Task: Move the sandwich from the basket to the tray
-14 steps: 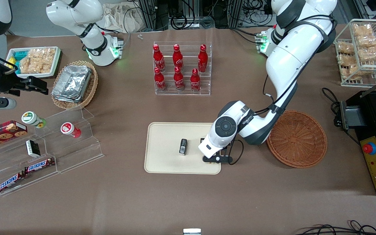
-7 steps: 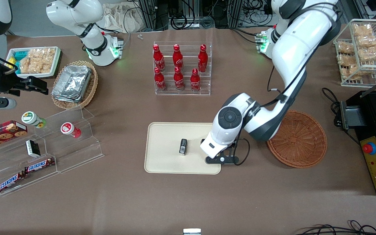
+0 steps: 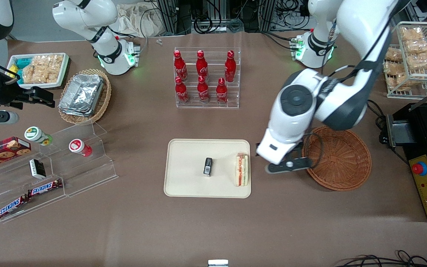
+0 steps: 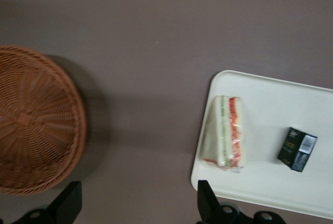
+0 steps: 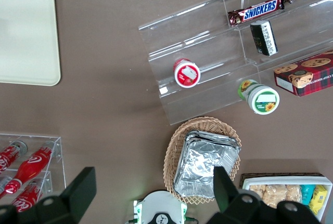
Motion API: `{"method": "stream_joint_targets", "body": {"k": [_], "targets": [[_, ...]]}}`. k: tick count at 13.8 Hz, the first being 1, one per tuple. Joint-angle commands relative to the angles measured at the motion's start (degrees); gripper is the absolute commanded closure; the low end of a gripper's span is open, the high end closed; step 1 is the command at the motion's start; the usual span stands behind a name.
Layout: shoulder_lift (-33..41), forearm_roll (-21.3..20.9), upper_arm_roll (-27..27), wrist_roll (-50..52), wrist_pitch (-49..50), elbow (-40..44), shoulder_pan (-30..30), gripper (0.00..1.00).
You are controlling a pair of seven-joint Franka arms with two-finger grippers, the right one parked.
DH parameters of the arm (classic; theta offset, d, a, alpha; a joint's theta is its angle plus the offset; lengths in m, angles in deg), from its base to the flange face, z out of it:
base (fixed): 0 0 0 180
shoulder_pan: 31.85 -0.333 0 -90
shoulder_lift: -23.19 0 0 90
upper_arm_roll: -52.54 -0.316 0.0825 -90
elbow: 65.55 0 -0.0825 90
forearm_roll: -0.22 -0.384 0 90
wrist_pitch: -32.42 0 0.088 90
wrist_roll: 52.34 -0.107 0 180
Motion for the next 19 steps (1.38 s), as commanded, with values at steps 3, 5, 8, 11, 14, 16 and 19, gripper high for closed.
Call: {"method": "stream_joint_targets", "body": {"k": [3,5,8,11,14,16,19], "targets": [[17.26,7.09,0.65,-3.29,-0.13,-15.48,-7.39,0.0],[20.7,11.24,0.57,-10.07,2.4,-16.8,-11.26,0.0],[22.99,11.78,0.39,-15.69,6.1,-16.46,-15.04,0.0],[24.58,14.05,0.39,-25.08,7.52,-16.37,-20.57,0.0],[24.93,15.91,0.3,-34.94,8.3,-15.67,-26.03,0.0],[24.14,15.91,0.3,-41.09,8.92,-14.35,-29.11,0.0],[22.13,15.82,0.21,-41.48,8.92,-11.98,-31.23,0.0]]}}
